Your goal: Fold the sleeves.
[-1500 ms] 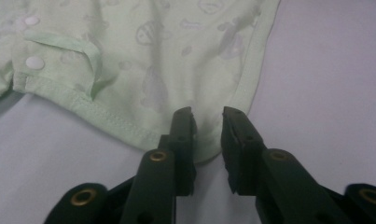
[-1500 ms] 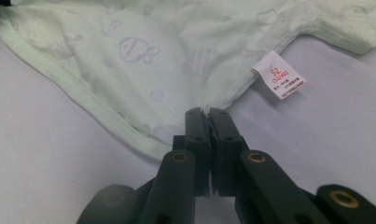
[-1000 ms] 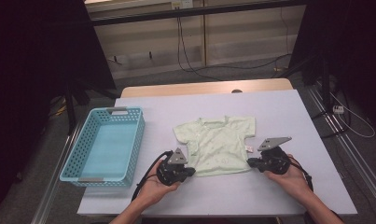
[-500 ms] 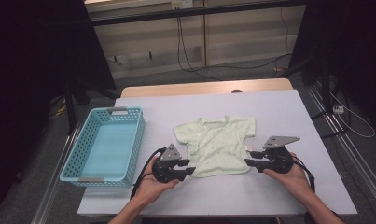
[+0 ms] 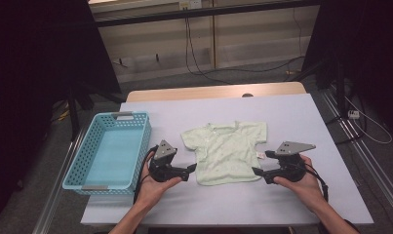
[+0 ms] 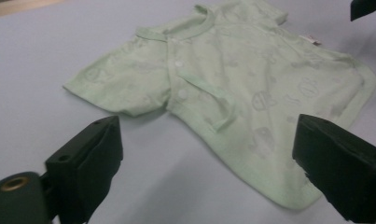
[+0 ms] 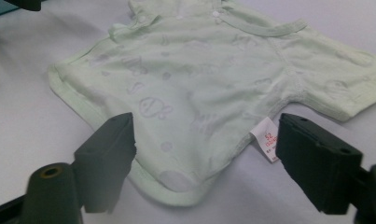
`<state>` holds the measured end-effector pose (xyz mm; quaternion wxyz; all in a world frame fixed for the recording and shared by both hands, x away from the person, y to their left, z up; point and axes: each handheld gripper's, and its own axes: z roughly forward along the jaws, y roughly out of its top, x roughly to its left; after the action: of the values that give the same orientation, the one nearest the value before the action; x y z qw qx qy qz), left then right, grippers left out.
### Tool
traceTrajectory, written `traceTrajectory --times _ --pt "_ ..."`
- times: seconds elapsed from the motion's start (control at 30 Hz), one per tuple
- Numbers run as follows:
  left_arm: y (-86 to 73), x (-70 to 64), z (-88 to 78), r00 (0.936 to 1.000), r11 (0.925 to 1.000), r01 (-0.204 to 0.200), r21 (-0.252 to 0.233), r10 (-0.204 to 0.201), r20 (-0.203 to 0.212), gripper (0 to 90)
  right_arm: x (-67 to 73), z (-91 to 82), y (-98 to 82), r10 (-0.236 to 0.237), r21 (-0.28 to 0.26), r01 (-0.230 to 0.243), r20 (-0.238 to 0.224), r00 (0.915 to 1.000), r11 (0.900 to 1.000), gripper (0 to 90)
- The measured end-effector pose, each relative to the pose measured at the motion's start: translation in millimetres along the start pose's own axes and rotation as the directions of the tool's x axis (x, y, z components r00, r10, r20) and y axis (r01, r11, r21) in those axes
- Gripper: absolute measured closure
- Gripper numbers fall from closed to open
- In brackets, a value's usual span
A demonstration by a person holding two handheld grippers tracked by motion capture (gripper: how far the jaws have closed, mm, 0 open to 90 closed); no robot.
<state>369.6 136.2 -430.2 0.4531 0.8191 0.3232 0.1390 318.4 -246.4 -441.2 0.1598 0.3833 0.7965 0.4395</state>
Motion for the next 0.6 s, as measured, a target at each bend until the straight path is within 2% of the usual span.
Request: traceTrajectory --times 0.03,0.1,0.2,0.3,0.37,0.43,0.6 --pt "0.0 1.6 -0.1 0.9999 0.9999 0.011 -0.005 -0.011 -0.001 5.3 -0.2 0.5 0.1 0.001 -0.001 -0.001 0.006 1.0 1.0 14.8" --pt "-0.2 3.7 0.5 0.9999 1.0 -0.007 -0.003 0.007 -0.01 4.6 -0.5 1.2 -0.1 0.003 0.0 -0.003 0.007 1.0 1.0 10.8" --pt "-0.9 7.4 2.5 0.9999 0.9999 0.011 0.003 -0.011 -0.002 4.5 -0.9 1.1 -0.1 0.013 -0.018 -0.013 0.003 0.9999 1.0 6.6" --pt "-1.1 10.0 4.9 0.9998 0.9998 0.02 0.004 -0.02 -0.009 4.5 0.5 1.5 0.0 0.008 -0.039 -0.007 0.031 0.9995 0.999 6.4" --pt "-0.5 11.4 5.8 0.9996 0.9996 0.027 0.001 -0.027 0.002 4.5 1.6 1.5 -0.1 0.006 -0.055 -0.003 0.057 0.9984 0.999 6.5" --pt "1.0 12.3 6.5 0.9996 0.9997 0.023 -0.003 -0.023 -0.015 4.6 2.7 1.6 -0.2 0.007 -0.061 -0.002 0.087 0.9962 0.998 7.3" --pt "4.8 12.6 7.7 0.9994 0.9998 0.02 0.006 -0.02 -0.029 5.2 3.7 -0.4 -1.3 0.002 -0.093 0.006 0.082 0.9967 0.996 6.6"
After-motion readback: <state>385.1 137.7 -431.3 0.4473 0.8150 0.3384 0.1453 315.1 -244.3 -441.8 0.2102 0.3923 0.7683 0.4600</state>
